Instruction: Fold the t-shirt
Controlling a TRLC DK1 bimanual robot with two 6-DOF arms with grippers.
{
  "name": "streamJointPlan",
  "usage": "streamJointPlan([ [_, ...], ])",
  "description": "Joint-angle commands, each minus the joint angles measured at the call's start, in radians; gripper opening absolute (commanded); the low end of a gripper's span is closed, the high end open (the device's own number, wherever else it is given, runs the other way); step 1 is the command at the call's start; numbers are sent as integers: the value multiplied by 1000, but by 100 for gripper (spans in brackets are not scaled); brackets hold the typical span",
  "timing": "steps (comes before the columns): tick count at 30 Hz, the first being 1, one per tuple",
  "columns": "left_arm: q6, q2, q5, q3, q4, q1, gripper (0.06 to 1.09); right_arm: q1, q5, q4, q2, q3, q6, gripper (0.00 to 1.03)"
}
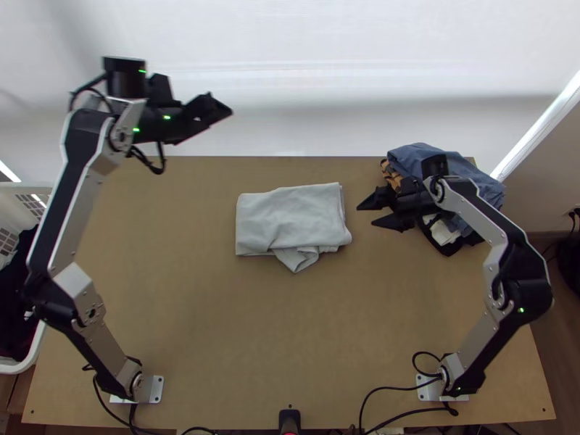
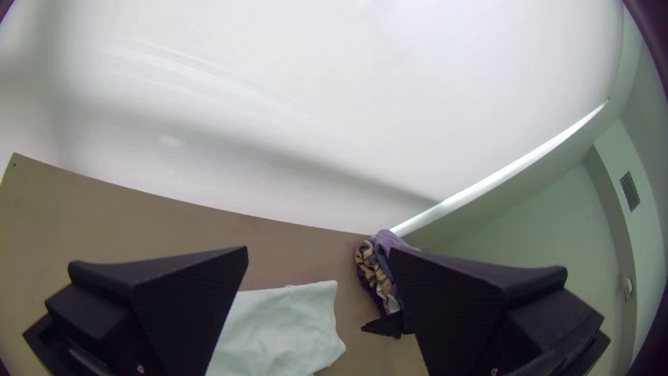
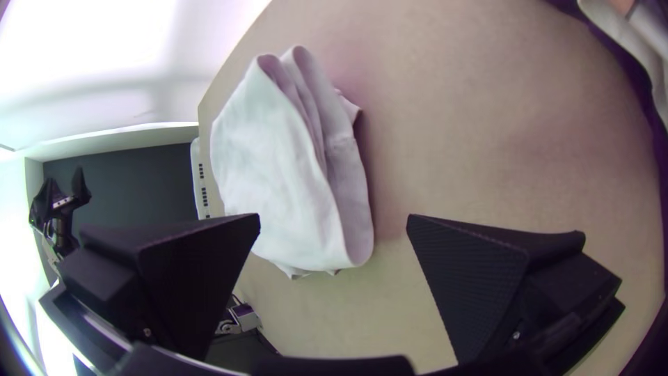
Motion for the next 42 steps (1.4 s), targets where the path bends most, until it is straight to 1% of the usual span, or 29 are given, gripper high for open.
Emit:
streamJointPlan([
  [1, 19, -54, -8, -29, -25, 35, 104, 4, -28, 2, 65, 31, -60, 99],
  [6, 28, -73, -26, -53, -37, 61, 104, 32, -34, 2, 99, 44, -95, 99],
  [11, 28, -73, -38, -53, -38, 64, 104, 44, -53, 2, 134, 72, -95, 99],
  [21, 27, -76, -52, -55, -43, 63, 104, 64, -53, 2, 211, 163, -86, 99],
  [26, 27, -77, -55, -53, -43, 67, 104, 93, -54, 1, 245, 192, -83, 99],
  [33, 27, -76, -57, -53, -44, 66, 104, 150, -54, 7, 288, 219, -57, 99],
  [38, 27, -74, -57, -53, -44, 66, 104, 199, -53, 53, 306, 250, 3, 99],
  [42, 27, -74, -57, -50, -44, 61, 104, 234, -53, 61, 331, 308, 44, 99],
])
